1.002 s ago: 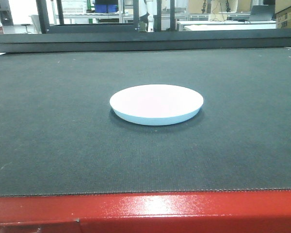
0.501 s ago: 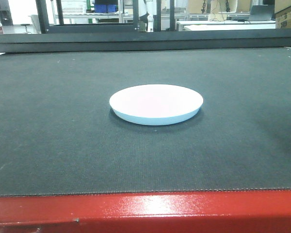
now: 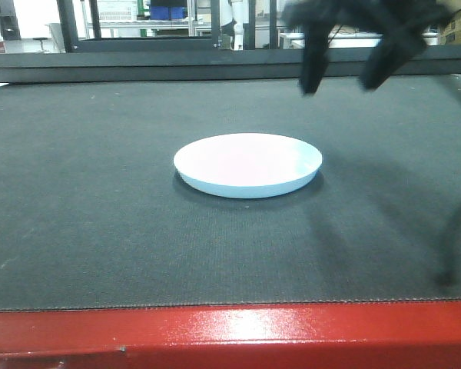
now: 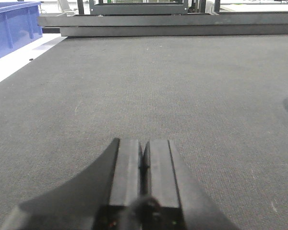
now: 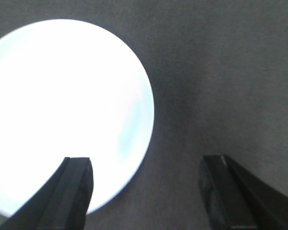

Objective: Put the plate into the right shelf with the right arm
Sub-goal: 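Lower the right gripper onto the white plate's rim and close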

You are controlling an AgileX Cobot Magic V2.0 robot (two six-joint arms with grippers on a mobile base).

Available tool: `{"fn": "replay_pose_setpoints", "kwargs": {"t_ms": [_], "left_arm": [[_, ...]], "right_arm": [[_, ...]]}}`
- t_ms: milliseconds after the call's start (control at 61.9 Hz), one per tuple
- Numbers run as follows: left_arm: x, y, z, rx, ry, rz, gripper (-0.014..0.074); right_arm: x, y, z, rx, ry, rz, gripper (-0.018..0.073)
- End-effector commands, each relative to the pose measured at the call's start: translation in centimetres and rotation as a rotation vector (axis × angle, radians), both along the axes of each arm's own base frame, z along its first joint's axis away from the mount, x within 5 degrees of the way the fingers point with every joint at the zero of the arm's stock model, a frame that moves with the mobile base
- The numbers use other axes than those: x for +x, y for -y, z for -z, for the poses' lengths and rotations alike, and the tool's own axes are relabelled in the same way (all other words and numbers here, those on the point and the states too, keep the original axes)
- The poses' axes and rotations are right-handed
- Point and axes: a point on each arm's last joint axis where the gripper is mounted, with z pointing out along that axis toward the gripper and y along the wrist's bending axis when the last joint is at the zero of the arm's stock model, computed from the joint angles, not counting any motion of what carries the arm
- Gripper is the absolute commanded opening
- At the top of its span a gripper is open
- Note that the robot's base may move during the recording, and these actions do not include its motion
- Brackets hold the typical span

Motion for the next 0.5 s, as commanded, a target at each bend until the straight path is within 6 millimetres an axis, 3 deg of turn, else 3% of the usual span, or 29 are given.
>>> {"fn": "replay_pose_setpoints", "kwargs": {"t_ms": [0, 307, 485], "left_arm": [[-0.1, -0.1, -0.5, -0.008, 0.078, -0.009, -0.0047], [-0.1, -0.1, -0.5, -0.008, 0.078, -0.009, -0.0047], [-0.1, -0.1, -0.5, -0.008, 0.078, -0.009, -0.0047]], "right_arm": [[1.3, -0.4, -1.5, 0.014, 0.085, -0.005, 0.0559], [3.3, -1.3, 1.4, 0.021, 0.121, -0.022, 0.0552], [3.8, -1.4, 2.1, 0.010, 0.137, -0.032, 0.0397]]}}
